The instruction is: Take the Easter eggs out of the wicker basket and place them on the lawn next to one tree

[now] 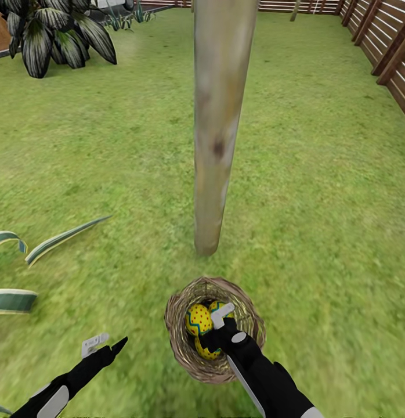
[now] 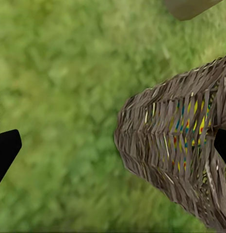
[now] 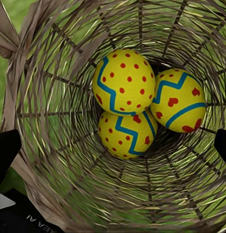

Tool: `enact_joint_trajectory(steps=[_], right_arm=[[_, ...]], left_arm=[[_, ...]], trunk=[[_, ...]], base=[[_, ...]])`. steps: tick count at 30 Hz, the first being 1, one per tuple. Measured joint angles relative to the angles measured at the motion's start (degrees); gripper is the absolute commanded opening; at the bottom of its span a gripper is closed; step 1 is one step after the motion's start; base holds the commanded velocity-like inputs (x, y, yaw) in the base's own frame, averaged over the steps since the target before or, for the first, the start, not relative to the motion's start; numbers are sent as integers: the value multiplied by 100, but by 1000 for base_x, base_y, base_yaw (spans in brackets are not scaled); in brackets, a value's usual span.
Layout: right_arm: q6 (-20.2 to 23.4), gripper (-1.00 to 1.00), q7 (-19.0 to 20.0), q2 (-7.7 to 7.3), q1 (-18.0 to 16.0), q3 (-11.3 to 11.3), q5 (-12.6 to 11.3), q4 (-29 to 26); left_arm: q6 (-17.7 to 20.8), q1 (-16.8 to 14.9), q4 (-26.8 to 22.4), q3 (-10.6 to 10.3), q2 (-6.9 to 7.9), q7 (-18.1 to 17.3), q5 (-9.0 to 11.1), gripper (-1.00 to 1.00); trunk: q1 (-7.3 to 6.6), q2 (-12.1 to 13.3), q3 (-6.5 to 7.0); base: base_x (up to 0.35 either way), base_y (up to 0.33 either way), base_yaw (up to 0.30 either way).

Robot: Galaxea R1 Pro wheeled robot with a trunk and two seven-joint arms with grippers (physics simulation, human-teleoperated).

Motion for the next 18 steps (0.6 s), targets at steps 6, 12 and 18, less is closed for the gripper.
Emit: enact_joint_trajectory(steps=[6, 12, 18], right_arm=[[0, 100, 0, 1, 2, 0, 2, -1], [0, 100, 0, 1, 2, 0, 3, -1], [0, 100, 0, 1, 2, 0, -1, 0]], left_arm=[[0, 0, 3, 0, -1, -2, 0, 100], [0, 0, 2, 0, -2, 2, 0, 100], [0, 0, 1, 0, 0, 2, 0, 100]], trunk=[[0, 0, -53], [0, 0, -107], [0, 0, -160]], base=[[0, 0, 0], [0, 0, 0], [0, 0, 0]])
